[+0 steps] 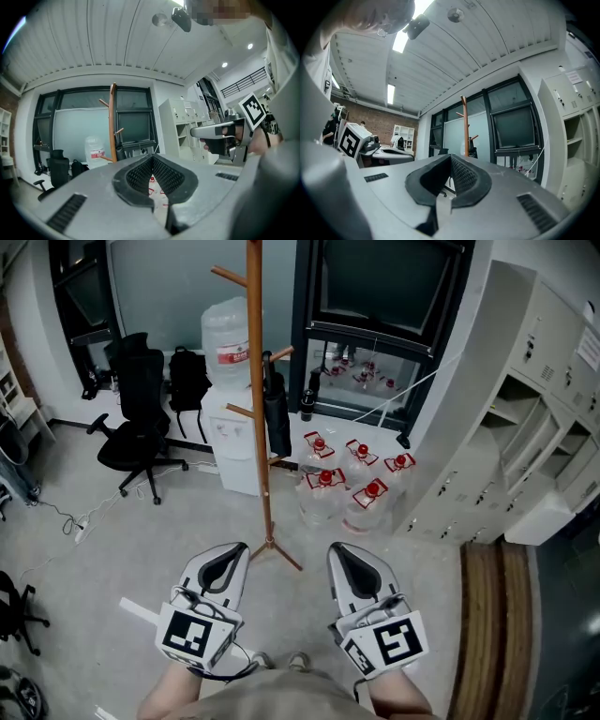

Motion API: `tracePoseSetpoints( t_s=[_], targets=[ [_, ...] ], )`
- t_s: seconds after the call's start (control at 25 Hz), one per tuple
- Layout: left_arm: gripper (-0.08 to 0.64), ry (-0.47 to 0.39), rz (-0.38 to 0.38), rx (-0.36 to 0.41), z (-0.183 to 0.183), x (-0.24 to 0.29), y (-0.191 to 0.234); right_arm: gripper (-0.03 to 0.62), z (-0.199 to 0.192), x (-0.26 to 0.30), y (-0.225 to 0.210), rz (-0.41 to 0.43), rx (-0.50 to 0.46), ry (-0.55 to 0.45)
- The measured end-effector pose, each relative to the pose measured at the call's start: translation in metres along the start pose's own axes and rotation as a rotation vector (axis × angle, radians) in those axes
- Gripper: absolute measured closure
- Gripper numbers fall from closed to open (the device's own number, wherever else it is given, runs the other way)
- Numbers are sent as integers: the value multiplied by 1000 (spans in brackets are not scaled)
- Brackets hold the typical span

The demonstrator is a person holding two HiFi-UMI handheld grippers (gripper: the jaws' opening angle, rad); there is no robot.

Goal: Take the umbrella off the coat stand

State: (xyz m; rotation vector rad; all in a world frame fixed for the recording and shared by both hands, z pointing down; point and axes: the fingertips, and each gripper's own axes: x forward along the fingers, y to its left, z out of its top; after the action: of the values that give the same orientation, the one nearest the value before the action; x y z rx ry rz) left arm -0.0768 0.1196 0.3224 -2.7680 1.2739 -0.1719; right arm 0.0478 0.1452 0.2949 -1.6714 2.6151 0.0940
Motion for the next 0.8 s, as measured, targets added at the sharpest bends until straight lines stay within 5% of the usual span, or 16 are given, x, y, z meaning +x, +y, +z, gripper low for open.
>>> tracePoseSetpoints(
  t_s=[0.8],
  targets=[
    [552, 15, 87, 45, 0, 7, -51, 586, -16, -32, -31, 109, 44, -14]
  ],
)
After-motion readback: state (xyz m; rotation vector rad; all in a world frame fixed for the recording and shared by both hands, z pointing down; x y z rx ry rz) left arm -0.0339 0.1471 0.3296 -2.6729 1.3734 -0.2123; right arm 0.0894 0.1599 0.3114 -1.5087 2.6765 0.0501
